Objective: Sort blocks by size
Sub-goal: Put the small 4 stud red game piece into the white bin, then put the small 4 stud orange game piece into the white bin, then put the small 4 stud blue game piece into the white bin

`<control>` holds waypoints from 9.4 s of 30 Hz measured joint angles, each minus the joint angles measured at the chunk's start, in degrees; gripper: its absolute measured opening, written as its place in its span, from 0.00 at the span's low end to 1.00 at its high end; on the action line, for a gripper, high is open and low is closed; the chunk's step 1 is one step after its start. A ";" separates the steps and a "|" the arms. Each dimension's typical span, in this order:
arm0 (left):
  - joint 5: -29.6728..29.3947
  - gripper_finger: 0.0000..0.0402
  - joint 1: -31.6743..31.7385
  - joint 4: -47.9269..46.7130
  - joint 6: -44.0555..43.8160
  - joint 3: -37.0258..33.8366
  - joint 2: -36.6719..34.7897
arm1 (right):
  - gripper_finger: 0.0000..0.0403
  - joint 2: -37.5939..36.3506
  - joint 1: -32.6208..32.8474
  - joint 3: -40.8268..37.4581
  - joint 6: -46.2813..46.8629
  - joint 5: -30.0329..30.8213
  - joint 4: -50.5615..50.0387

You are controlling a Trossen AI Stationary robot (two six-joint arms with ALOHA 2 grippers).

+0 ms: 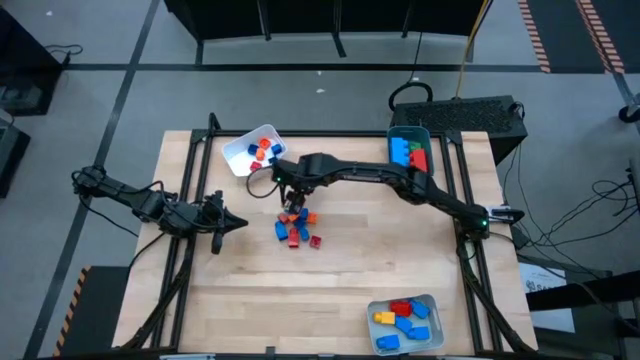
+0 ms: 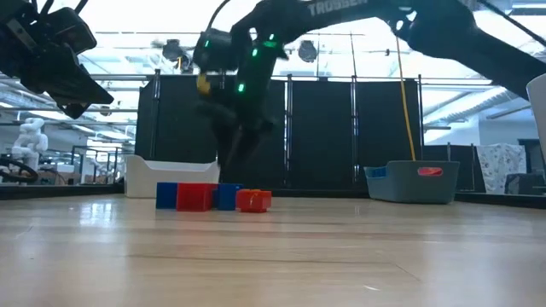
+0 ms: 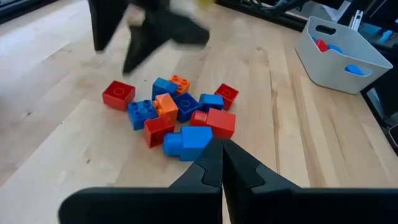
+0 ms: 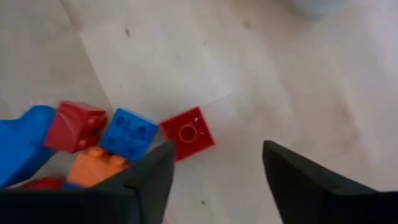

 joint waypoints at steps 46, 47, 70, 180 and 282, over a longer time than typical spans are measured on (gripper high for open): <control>0.02 0.00 0.02 -0.15 0.00 0.00 0.00 | 0.46 5.25 -1.18 -0.14 -7.95 -3.21 -1.11; 0.01 0.00 0.00 -0.15 0.00 0.00 0.00 | 0.46 5.01 -1.22 -0.17 -9.62 -3.17 -1.66; 0.00 0.00 0.01 -2.03 0.04 0.00 0.00 | 0.46 0.38 -1.52 -0.10 -26.53 -3.75 -10.12; -1.48 0.00 0.00 -2.84 -0.02 0.04 0.04 | 0.59 -2.86 6.27 -1.70 -17.75 -6.28 -13.95; -8.81 0.00 -0.02 -3.08 7.48 -4.28 -17.57 | 0.48 -3.40 -9.85 -11.34 -4.26 -1.60 53.38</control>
